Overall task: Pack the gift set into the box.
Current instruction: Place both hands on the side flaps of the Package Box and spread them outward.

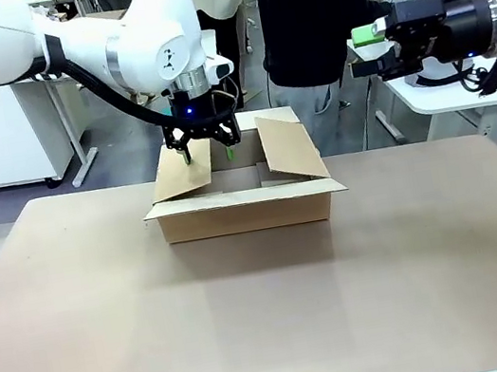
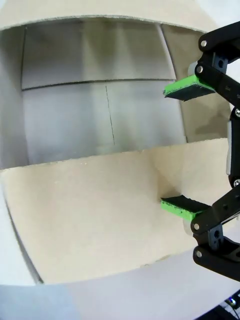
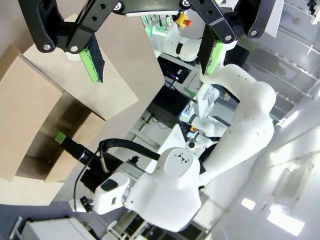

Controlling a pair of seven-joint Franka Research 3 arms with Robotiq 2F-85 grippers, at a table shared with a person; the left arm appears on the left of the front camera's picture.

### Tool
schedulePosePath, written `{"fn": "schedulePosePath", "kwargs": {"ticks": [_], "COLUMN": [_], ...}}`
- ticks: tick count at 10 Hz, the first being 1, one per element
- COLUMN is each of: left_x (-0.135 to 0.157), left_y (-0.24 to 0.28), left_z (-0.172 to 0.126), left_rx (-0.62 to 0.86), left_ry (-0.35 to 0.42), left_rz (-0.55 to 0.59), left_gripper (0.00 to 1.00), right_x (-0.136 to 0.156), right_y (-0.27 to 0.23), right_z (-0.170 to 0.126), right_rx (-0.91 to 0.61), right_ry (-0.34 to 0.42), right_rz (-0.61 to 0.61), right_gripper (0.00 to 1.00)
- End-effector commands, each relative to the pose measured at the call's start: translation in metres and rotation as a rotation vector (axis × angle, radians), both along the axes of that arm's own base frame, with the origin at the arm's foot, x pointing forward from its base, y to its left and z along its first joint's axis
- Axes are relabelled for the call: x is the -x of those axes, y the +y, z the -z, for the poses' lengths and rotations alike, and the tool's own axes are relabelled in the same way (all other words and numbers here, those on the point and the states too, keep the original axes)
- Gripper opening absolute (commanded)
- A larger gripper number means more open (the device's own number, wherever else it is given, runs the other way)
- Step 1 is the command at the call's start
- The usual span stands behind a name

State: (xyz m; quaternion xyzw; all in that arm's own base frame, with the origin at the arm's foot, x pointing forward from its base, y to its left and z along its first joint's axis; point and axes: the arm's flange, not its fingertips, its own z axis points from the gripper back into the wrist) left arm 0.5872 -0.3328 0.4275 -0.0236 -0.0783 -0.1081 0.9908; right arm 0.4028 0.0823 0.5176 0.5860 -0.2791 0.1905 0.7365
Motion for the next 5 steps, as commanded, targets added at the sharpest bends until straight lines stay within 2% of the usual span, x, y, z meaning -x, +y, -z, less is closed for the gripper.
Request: {"fn": "schedulePosePath", "kwargs": {"ticks": [1, 2, 3, 5], "left_x": [0.002, 0.006, 0.01, 0.012], "left_y": [0.013, 0.014, 0.013, 0.013], "left_z": [-0.003, -0.008, -0.013, -0.009], "left_rx": [-0.213, -0.283, -0.323, -0.389], "left_ry": [-0.169, -0.251, -0.286, -0.306], "left_rz": [-0.08, -0.125, -0.145, -0.156], "left_gripper": [1.0, 1.0, 1.0, 1.0], "right_x": [-0.001, -0.001, -0.001, -0.001], "right_y": [0.003, 0.003, 0.003, 0.003], "right_z": [-0.002, -0.002, -0.002, -0.002], "right_rx": [-0.03, -0.03, -0.03, -0.03], "right_ry": [-0.006, -0.006, -0.006, -0.006], "right_rz": [0.005, 0.005, 0.005, 0.005], "right_gripper": [1.0, 1.0, 1.0, 1.0]}}
